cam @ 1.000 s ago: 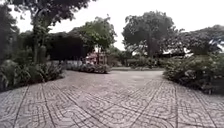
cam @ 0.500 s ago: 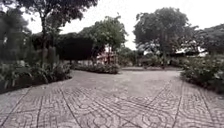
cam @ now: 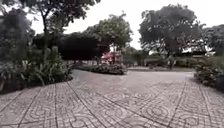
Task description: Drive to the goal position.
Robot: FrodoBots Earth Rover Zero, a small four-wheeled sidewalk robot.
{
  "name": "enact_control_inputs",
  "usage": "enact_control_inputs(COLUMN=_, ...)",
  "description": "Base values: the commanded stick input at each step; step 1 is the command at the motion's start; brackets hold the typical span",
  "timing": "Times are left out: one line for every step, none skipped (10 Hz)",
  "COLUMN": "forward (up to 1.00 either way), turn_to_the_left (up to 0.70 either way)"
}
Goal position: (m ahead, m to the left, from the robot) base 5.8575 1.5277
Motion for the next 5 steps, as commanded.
enact_control_inputs(forward=1.00, turn_to_the_left=0.04)
enact_control_inputs(forward=1.00, turn_to_the_left=0.00)
enact_control_inputs(forward=1.00, turn_to_the_left=0.00)
enact_control_inputs(forward=1.00, turn_to_the_left=0.00)
enact_control_inputs(forward=1.00, turn_to_the_left=0.00)
